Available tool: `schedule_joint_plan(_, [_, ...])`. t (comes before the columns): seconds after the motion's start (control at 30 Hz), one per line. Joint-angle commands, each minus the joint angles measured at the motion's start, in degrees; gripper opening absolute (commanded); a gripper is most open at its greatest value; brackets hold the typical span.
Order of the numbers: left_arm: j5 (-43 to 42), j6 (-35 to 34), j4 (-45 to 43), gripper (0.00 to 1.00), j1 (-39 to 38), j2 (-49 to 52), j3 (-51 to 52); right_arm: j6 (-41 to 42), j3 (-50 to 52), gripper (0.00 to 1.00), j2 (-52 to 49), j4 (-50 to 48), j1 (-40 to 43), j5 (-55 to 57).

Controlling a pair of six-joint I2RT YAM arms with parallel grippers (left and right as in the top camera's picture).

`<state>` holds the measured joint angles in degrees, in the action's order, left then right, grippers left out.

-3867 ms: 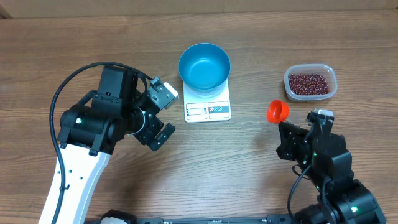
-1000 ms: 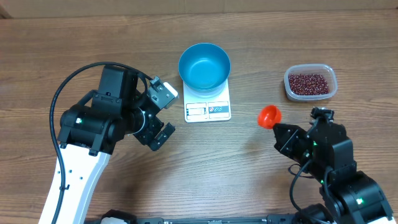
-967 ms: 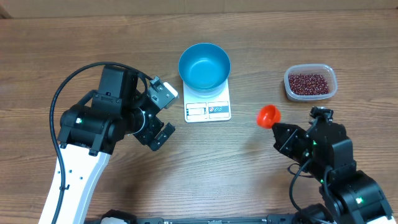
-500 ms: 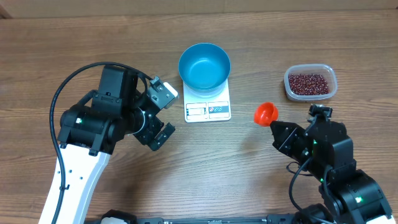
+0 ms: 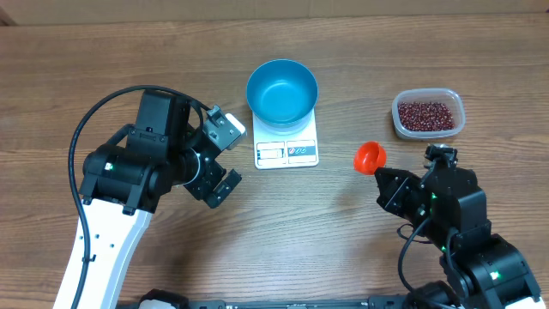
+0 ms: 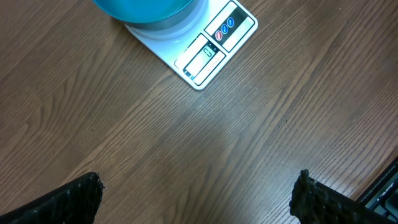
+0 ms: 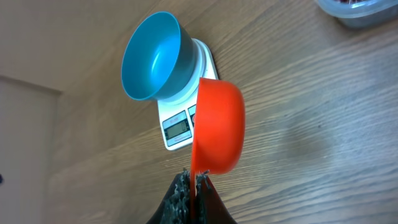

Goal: Scoop item into bowl and weigh 150g on scale

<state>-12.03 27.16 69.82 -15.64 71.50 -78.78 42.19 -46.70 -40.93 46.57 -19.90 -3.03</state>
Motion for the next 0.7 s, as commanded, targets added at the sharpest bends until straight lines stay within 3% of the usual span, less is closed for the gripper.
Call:
schedule_joint_plan(0.0, [-1.11,-0.57,-0.15,0.99,0.26,0.17,0.42,-6.73,0.28,0.04,0.24,0.15,0.26,0.81])
schedule_joint_plan(0.67, [-1.11,-0.59,-0.15,1.00,0.26,0.17,0.42,-3.10,0.28,0.04,0.24,2.93,0.26,1.31])
